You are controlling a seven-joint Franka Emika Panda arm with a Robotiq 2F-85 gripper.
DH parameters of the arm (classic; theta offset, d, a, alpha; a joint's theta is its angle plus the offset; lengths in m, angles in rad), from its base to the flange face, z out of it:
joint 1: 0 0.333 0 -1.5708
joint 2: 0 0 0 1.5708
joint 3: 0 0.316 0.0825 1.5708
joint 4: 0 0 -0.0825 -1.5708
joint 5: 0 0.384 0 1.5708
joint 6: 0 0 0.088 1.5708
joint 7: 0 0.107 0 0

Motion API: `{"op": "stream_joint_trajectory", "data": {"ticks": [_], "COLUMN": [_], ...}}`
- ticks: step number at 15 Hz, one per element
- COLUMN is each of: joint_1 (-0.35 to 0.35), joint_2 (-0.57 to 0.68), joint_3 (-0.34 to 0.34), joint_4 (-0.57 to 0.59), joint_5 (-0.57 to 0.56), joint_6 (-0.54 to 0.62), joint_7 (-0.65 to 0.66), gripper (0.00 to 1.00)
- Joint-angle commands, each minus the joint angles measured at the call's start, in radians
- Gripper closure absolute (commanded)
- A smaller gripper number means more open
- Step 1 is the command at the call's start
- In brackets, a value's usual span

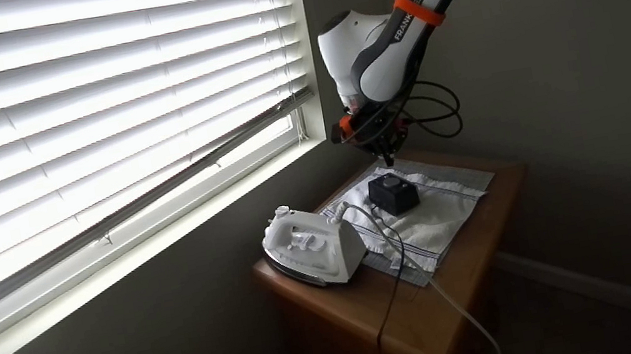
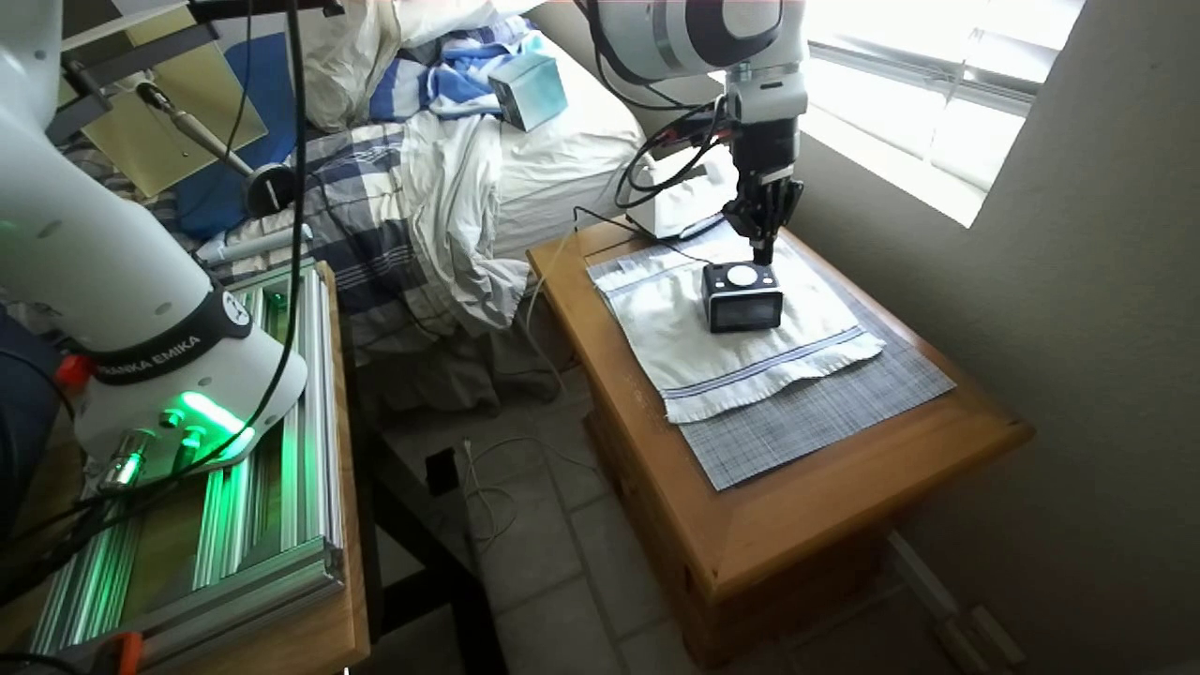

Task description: Press the right button on the alarm clock

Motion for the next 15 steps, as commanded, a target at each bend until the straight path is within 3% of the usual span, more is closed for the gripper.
{"op": "stream_joint_trajectory", "data": {"ticks": [1, 2, 15], "joint_1": [0.046, 0.034, 0.036], "joint_2": [0.078, 0.037, 0.069], "joint_3": [-0.059, -0.043, -0.041], "joint_4": [0.089, 0.034, 0.066], "joint_5": [0.014, 0.017, 0.026], "joint_6": [-0.011, 0.000, -0.016], "joint_7": [0.069, 0.014, -0.005], "gripper": [1.00, 1.00, 1.00]}}
